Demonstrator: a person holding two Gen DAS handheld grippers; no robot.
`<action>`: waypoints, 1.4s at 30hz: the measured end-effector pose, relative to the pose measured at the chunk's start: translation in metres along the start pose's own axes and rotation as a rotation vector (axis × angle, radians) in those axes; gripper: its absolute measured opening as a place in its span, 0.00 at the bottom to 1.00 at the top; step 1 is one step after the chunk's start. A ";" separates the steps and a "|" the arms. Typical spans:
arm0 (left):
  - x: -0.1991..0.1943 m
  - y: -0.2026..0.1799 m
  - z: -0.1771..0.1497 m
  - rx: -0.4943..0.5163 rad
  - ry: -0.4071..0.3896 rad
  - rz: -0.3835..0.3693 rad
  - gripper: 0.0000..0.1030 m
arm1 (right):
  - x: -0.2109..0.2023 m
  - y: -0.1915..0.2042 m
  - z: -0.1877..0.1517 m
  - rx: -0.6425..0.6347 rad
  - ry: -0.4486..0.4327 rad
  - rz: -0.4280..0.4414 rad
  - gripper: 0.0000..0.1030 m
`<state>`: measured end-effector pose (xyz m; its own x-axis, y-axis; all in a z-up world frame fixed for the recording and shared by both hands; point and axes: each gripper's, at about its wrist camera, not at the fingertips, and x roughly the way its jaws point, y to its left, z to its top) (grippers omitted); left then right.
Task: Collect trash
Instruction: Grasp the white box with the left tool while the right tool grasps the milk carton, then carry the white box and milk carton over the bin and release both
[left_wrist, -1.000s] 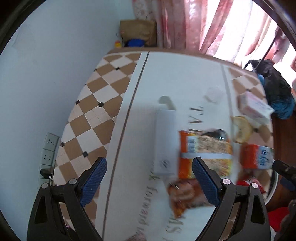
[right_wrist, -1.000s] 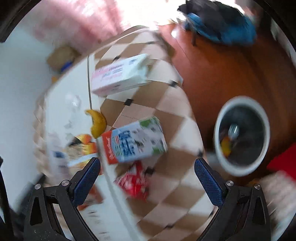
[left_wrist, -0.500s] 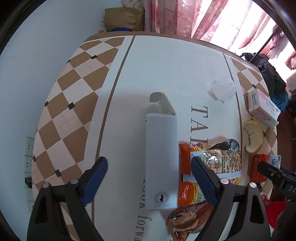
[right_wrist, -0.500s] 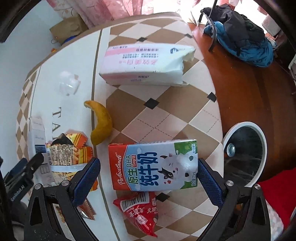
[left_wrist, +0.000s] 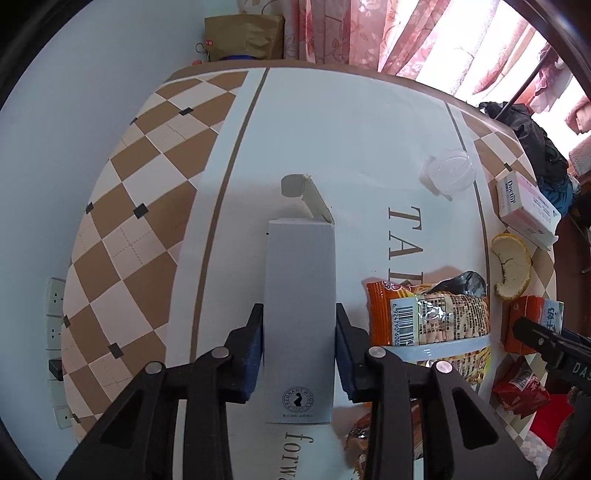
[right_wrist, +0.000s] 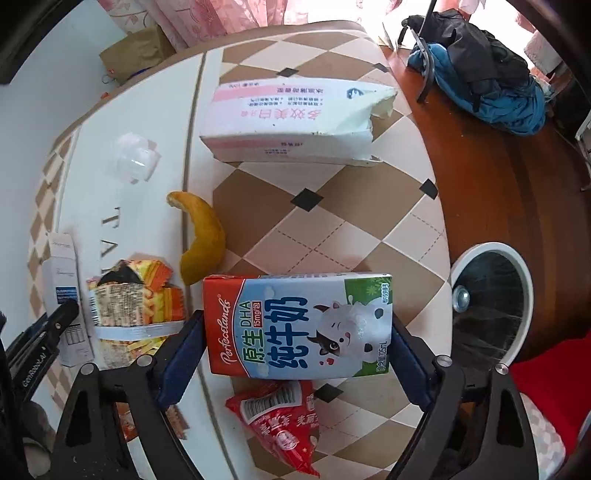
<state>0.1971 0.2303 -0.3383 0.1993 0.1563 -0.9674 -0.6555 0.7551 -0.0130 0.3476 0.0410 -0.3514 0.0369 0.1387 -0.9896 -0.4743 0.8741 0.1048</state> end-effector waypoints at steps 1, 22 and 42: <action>-0.003 0.001 -0.001 0.002 -0.003 -0.006 0.30 | -0.002 0.000 -0.001 0.001 -0.003 0.002 0.90; -0.161 -0.023 -0.047 0.080 -0.259 -0.049 0.30 | -0.145 -0.020 -0.060 -0.037 -0.281 0.135 0.89; -0.204 -0.303 -0.100 0.460 -0.269 -0.345 0.30 | -0.213 -0.307 -0.164 0.282 -0.385 0.026 0.89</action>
<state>0.2825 -0.0941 -0.1622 0.5589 -0.0355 -0.8285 -0.1524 0.9777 -0.1446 0.3415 -0.3335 -0.1892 0.3765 0.2777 -0.8838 -0.2242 0.9530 0.2039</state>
